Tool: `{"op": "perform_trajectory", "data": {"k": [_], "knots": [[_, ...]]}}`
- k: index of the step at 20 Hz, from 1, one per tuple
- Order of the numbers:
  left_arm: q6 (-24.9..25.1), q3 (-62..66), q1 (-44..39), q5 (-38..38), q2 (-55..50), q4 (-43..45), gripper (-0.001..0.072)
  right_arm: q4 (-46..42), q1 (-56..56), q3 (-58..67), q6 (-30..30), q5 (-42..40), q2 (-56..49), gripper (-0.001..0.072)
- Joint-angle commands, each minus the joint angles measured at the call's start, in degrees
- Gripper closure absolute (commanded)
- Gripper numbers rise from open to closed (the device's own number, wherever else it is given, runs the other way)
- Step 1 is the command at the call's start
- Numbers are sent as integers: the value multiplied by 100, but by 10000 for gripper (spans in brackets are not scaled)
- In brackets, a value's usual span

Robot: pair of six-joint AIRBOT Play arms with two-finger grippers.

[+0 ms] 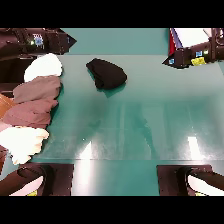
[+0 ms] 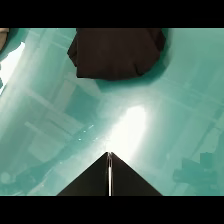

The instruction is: Fold the shirts.

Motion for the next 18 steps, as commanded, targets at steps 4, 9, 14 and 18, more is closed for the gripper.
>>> {"op": "perform_trajectory", "data": {"k": [4,9,14,18], "knots": [[72,0,-2,367,-66,28,679,7,4,-2,2,4,0,693],[-26,-24,4,562,-1252,52,202,9,4,0,2,0,2,693],[-409,-22,4,1088,-3132,-369,202,7,4,0,2,2,2,694],[-387,20,4,1405,-4131,-1202,202,4,4,0,2,4,2,693]]}}
